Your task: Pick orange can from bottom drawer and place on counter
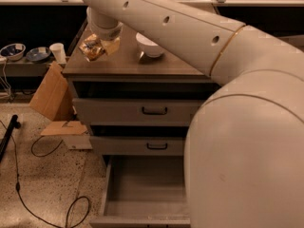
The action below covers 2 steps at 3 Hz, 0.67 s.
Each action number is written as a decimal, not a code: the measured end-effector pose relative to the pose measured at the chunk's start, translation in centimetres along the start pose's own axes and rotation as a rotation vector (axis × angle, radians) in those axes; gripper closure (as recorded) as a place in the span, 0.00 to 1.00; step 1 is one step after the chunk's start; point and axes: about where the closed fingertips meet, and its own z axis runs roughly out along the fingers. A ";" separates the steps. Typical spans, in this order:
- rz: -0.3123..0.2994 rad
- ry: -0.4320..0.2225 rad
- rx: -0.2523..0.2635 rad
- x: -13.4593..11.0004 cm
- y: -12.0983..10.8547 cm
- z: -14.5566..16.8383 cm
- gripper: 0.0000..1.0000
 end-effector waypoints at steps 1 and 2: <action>0.046 0.009 -0.009 0.8 0.0 1.1 1.00; 0.096 0.025 -0.036 1.5 0.0 2.2 1.00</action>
Offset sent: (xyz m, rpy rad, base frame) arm 0.0336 -0.0105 -0.0183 0.0242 0.0656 -0.1648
